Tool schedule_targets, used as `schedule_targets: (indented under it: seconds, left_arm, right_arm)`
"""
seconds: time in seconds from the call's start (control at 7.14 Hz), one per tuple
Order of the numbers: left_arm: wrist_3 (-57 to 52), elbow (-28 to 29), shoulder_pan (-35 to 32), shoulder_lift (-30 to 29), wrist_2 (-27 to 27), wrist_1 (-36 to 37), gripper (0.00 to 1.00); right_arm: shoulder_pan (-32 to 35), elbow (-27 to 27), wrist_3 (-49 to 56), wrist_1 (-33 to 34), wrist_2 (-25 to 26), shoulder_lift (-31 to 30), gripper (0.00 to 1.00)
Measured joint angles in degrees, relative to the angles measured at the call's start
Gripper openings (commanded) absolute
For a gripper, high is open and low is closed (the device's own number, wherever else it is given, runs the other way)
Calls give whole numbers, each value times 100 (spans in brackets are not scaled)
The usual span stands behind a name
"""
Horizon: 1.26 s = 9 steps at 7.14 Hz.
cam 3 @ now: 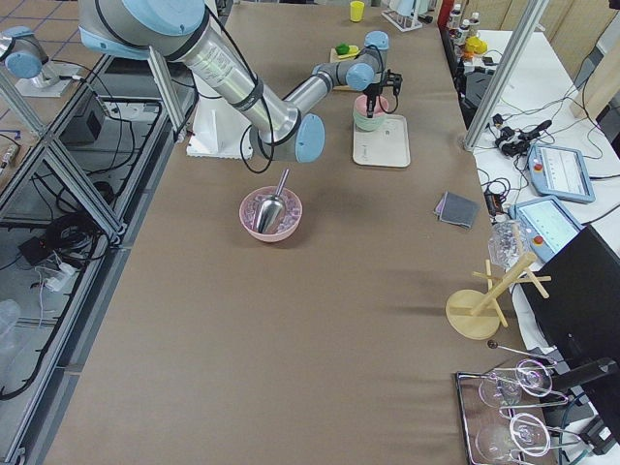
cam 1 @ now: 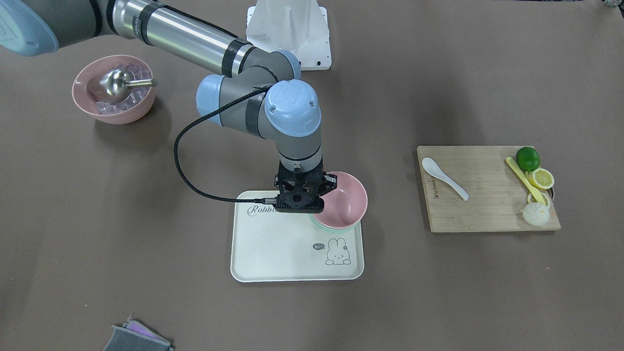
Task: Stack pink bowl on green and place spoon
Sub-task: 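Lower the pink bowl into the green bowl and open the right gripper, then withdraw the right arm away while the left arm reaches toward the cutting board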
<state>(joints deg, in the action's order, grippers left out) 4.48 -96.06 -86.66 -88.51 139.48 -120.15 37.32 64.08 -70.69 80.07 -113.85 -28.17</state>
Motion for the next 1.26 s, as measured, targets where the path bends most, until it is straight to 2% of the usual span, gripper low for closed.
schedule_targets:
  seconds: [0.14,0.56,0.7,0.98,1.26]
  left_arm:
    - [0,0,0,0,0,0,98]
    - [84,13,0,-1,-10,19,99]
    - [395,15,19,-14,-21,53,99]
    - [1785,-14,293,-46,-64,56,99]
    - [3739,-246,944,-134,-413,53,98]
  right_arm:
    - [4,7,65,-2,-11,-2,99]
    - [119,25,90,-20,-123,-17,100]
    - [322,39,233,-20,-440,-62,100]
    - [834,273,1093,-24,-899,-556,100]
    - [1441,1040,2125,-34,-889,-1553,100]
